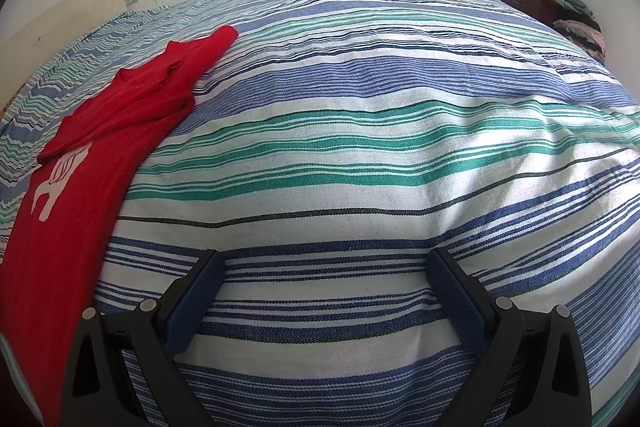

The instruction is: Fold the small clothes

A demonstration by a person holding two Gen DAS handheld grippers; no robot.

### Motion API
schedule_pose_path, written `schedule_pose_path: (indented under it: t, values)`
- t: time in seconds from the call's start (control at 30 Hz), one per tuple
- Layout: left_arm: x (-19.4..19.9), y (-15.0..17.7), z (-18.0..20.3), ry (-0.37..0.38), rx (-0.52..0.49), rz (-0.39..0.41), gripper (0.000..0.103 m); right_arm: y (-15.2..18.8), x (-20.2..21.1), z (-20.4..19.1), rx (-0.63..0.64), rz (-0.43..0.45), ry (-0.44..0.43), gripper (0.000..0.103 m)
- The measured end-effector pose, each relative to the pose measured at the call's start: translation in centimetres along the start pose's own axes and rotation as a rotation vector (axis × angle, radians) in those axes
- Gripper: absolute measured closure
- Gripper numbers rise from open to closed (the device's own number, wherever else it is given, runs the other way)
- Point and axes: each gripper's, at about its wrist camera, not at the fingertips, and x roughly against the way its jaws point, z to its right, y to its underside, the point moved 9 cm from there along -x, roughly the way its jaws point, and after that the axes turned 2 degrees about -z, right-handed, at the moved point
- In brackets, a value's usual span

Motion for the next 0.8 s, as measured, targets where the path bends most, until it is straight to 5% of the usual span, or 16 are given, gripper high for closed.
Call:
schedule_pose_path:
  t: [0.8]
  values:
    - [-0.23,-0.01,0.21,-0.018,0.003,-0.003,0.001,0.07,0.02,-0.04,-0.001,0.001,0.0,0.003]
